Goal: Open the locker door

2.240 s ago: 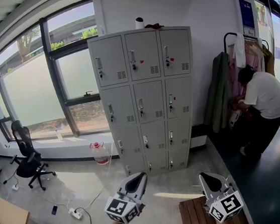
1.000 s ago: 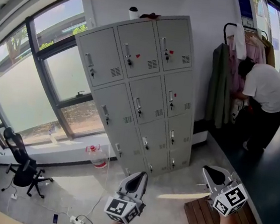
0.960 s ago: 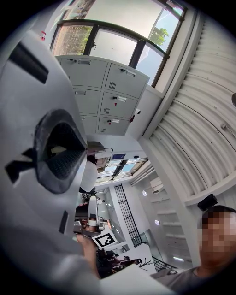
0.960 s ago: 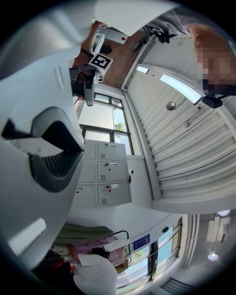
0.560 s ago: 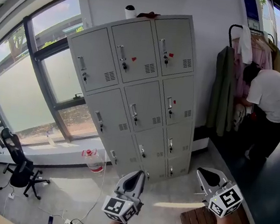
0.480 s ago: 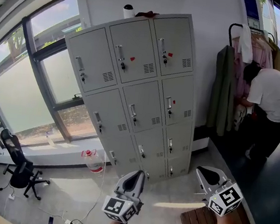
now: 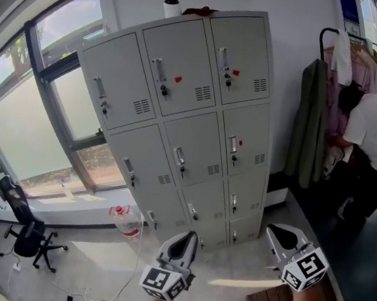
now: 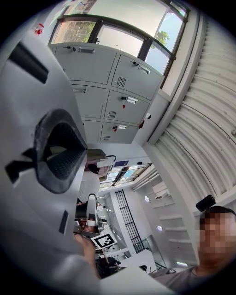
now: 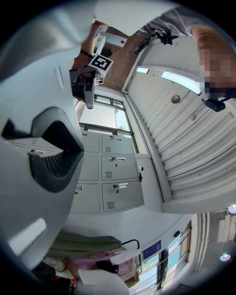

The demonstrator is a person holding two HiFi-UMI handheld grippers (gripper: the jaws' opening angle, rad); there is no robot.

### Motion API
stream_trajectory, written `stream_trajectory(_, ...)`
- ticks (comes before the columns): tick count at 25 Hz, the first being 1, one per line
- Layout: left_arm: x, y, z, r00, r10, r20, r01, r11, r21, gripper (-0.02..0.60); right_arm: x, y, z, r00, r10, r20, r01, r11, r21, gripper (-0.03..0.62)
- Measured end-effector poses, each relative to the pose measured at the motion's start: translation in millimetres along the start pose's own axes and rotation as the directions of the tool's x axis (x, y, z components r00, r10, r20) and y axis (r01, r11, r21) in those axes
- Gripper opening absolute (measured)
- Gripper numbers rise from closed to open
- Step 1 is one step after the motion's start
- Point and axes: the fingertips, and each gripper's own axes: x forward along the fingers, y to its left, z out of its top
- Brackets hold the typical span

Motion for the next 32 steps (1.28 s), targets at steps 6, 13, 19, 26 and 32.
stream_trajectory(6,46.6,49.7,-8.2,1.0,-0.028,0.008,0.028,1.0,0.002,0.006,60.1,-25.4,-16.0,1.0,-0.021,0.002,0.021,1.0,0.004,-0.006)
stream_trajectory(13,95.1,97.4,-20.2,0.996,-0.088,-0.002,0.088,0.996,-0.001,0.006,120.5,-51.0,-26.2,0.997,-0.071,0.014,0.071,0.997,0.01,-0.006)
stream_trajectory(19,123.6,122.8,-22.2,0.993,-0.114,0.014,0.114,0.993,-0.002,0.006,153.1,-68.5,-35.5,0.996,-0.088,0.001,0.088,0.996,0.009,-0.005)
stream_trajectory(26,164.8,149.1,-36.8,0.993,-0.12,0.012,0.12,0.993,-0.011,0.006,195.3,-102.8,-49.9,0.996,-0.094,-0.005,0.094,0.995,0.016,-0.005)
stream_trajectory(32,214.3,178.8,-50.1,0.994,-0.113,0.013,0.113,0.993,-0.026,0.006,241.6,-140.1,-68.4,0.996,-0.087,-0.012,0.088,0.995,0.037,-0.005)
